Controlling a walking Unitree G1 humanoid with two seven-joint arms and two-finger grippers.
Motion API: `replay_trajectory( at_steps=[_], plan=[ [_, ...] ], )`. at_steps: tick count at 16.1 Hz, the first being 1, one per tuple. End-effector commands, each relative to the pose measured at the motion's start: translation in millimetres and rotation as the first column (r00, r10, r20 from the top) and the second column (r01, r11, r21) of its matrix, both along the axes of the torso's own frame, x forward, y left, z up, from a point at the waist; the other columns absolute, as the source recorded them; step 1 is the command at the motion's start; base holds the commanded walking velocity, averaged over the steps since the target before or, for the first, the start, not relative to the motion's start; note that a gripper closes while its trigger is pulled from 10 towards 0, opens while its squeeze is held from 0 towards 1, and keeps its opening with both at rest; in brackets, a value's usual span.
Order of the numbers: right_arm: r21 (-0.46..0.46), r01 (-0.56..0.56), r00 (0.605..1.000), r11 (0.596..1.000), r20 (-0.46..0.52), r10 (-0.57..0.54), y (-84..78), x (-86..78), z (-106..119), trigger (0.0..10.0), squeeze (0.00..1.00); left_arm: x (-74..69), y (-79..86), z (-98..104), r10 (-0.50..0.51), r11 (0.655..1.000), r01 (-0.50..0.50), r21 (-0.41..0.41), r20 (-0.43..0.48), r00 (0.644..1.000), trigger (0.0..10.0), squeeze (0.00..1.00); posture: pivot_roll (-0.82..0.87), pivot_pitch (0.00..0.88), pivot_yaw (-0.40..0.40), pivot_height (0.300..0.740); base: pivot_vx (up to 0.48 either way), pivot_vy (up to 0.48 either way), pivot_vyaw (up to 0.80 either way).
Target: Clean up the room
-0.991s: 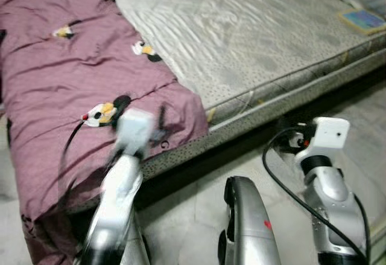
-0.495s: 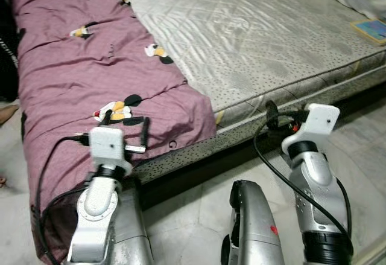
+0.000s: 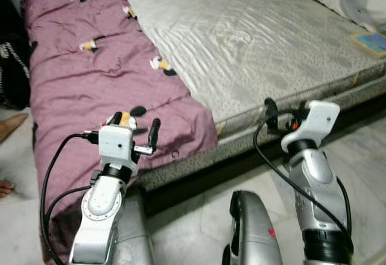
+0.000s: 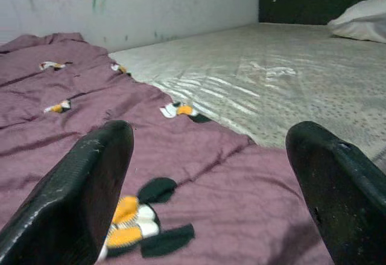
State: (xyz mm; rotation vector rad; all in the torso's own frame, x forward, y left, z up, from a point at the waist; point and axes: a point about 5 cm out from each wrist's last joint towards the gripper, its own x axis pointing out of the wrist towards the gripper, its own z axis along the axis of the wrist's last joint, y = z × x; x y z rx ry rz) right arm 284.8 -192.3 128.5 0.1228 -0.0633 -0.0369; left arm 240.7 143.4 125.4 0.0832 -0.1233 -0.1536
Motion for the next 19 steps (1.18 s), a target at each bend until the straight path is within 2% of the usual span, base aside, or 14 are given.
replay_trajectory(
  at_steps=[1,5,9,12,14,19],
  plan=[
    [0.0,0.002,1.0,1.0,0.015,-0.002,-0.3,-1.3,3,10.0,0.0,2.2,2.4,1,-0.005,1.0,0.005,0.015,-0.003,1.0,10.0,0.0,0.0,0.0,0.014,0.613,0.0,0.0,0.0],
    [0.001,0.006,1.0,1.0,0.009,-0.006,0.6,-3.4,0,10.0,0.0,4.9,-3.8,-1,-0.052,0.998,0.053,0.032,-0.016,0.998,10.0,0.0,-0.02,0.0,0.03,0.656,0.0,0.0,0.0],
    [-0.02,0.009,1.0,1.0,0.012,-0.009,-5.2,-2.8,2,10.0,0.0,10.3,5.8,-4,-0.019,1.0,0.02,0.024,-0.034,0.999,10.0,0.0,-0.02,0.0,0.029,0.705,0.0,0.0,0.0],
    [-0.025,0.004,1.0,1.0,0.016,-0.003,-2.6,-1.2,3,10.0,0.0,13.8,1.8,-1,-0.022,1.0,0.022,0.01,-0.024,0.999,10.0,0.0,-0.03,0.0,0.033,0.739,0.0,0.0,0.0],
    [-0.026,0.001,1.0,1.0,0.021,-0.001,-1.5,-1.1,4,10.0,0.0,13.3,-0.2,-4,-0.022,1.0,0.022,0.013,-0.038,0.999,10.0,0.0,-0.03,0.0,0.032,0.74,0.0,0.0,0.0],
    [-0.039,0.008,1.0,0.999,0.013,-0.008,-4.8,-5.2,3,10.0,0.0,14.4,3.2,-8,0.037,0.996,-0.034,0.078,-0.035,0.999,10.0,0.0,-0.03,0.0,0.031,0.74,0.0,0.0,0.0]
  ],
)
